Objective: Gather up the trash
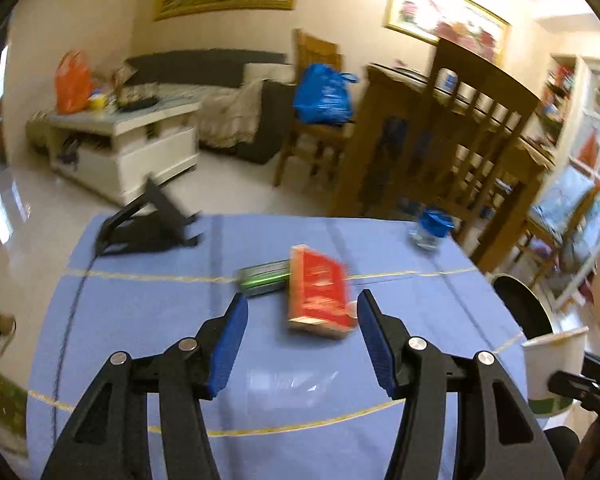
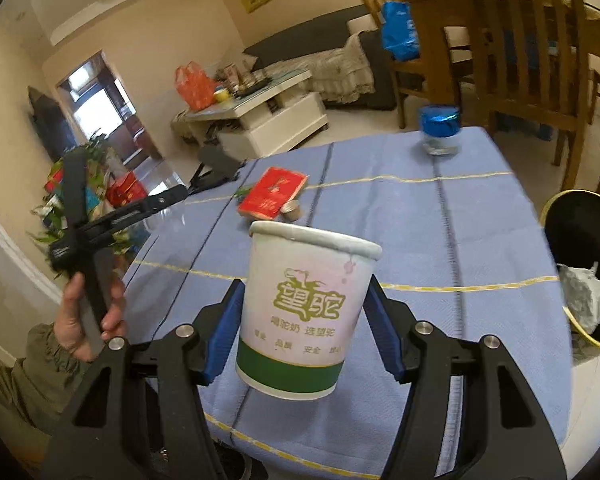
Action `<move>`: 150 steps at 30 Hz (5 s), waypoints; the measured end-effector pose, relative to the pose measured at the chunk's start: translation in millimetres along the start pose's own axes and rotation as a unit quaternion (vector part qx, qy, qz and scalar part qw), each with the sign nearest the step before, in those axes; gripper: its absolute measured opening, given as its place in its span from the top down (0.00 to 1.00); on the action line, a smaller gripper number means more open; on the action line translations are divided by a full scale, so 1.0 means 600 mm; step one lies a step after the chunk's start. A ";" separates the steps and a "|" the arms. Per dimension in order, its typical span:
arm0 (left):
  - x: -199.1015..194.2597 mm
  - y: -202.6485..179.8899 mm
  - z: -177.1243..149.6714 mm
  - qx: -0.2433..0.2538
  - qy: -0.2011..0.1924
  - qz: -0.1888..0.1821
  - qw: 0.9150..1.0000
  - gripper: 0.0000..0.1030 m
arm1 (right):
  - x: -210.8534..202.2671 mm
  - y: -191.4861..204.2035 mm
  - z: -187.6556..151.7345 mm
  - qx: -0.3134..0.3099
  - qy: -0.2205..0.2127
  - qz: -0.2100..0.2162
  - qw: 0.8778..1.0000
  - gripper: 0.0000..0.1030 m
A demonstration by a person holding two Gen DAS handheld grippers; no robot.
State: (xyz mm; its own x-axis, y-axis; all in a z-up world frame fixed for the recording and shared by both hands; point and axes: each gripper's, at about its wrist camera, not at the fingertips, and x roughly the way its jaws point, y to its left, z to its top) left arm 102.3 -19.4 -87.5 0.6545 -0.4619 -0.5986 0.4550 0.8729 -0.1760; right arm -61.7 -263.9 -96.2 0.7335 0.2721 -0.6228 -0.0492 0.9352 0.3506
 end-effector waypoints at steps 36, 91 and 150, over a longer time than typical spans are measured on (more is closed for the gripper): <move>0.068 -0.133 -0.131 -0.015 0.113 0.066 0.991 0.11 | -0.075 -0.135 -0.024 0.068 -0.033 -0.052 0.996 0.42; 0.186 -0.585 -0.039 0.199 0.052 -0.038 0.978 0.56 | -0.179 -0.479 -0.033 0.152 -0.089 -0.246 0.953 0.26; 0.069 0.047 -0.056 -0.022 0.064 0.199 0.978 0.06 | 0.376 0.076 0.098 -0.109 0.114 -0.086 0.984 0.52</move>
State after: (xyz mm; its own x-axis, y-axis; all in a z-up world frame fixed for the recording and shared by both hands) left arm 122.1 -8.8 -143.6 0.6928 -0.0631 -0.7184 0.1511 0.9867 0.0591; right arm 141.1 -173.0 -179.6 0.5742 0.1265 -0.8089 -0.1000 0.9914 0.0841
